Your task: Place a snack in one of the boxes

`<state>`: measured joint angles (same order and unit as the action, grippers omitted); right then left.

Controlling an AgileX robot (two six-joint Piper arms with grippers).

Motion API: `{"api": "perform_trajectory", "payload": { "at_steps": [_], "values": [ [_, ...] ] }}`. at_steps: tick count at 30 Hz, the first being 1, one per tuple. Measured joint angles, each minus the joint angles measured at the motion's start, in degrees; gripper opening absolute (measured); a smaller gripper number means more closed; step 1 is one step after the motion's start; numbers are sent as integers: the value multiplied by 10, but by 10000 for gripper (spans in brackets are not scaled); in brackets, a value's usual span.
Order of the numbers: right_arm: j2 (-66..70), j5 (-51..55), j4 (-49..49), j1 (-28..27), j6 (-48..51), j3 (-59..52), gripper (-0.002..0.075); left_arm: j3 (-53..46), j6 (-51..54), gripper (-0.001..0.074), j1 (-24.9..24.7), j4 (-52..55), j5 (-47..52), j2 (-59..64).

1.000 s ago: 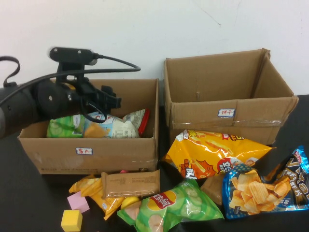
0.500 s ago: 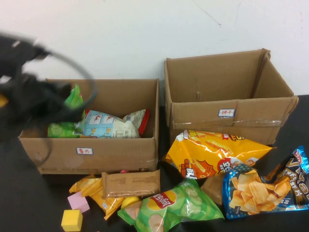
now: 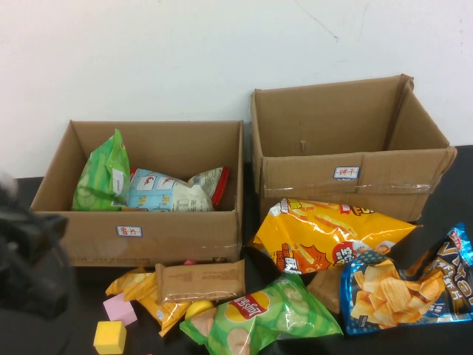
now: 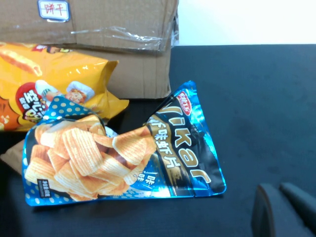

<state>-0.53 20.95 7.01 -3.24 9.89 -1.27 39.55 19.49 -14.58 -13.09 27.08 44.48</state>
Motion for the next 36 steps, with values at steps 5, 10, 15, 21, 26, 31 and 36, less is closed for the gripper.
{"api": "perform_trajectory", "payload": {
  "at_steps": [5, 10, 15, 21, 26, 31, 36],
  "values": [
    [0, 0, 0, 0, 0, 0, -1, -22, -6, -1, 0, 33, 2, -81],
    [0, 0, 0, 0, 0, 0, -1, -123, -73, -1, 9, 87, -76, -197],
    [0, 0, 0, 0, 0, 0, -1, -239, -158, -1, 45, 144, -110, -321],
    [0, 0, 0, 0, 0, 0, -1, -337, -185, -1, 120, 149, -113, -442],
    [0, 0, 0, 0, 0, 0, -1, -388, -186, -1, 178, 119, -115, -451],
    [0, 0, 0, 0, 0, 0, -1, -410, -188, -1, 198, 109, -92, -451],
    [0, 0, 0, 0, 0, 0, -1, -410, -188, -1, 198, 107, -90, -451]
  ]
}}
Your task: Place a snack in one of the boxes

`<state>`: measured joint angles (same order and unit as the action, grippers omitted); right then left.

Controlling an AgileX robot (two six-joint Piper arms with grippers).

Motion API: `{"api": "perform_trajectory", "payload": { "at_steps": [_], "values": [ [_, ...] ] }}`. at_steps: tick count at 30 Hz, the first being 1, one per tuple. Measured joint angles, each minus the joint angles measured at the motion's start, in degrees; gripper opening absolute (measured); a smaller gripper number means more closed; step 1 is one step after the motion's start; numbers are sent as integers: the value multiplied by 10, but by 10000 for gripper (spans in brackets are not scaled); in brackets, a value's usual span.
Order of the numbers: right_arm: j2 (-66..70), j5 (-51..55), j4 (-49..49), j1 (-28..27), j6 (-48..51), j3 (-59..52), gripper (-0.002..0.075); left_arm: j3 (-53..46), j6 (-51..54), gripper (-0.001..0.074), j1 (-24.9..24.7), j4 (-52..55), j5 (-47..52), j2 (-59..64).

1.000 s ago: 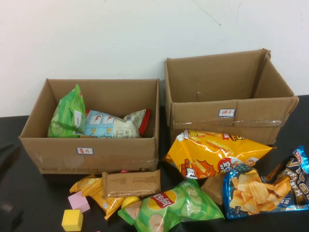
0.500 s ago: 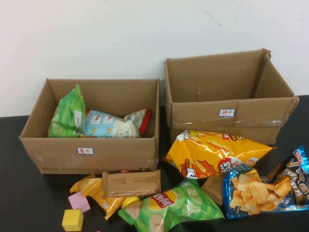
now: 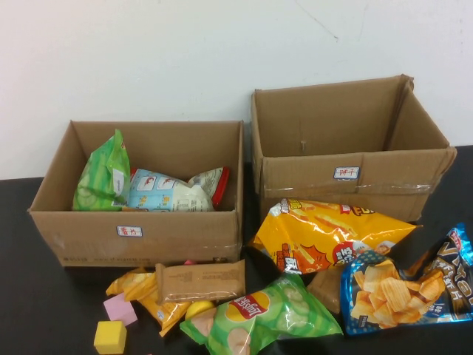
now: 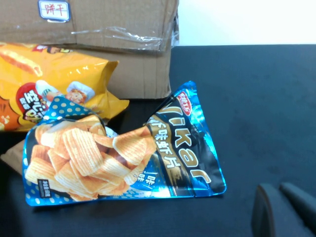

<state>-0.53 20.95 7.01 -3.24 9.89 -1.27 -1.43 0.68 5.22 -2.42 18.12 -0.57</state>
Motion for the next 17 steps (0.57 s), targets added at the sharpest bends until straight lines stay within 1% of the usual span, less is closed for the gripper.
{"api": "perform_trajectory", "payload": {
  "at_steps": [17],
  "values": [
    [0, 0, 0, 0, 0, 0, -1, 0, -7, -1, 0, 0, 0, 0]
  ]
}}
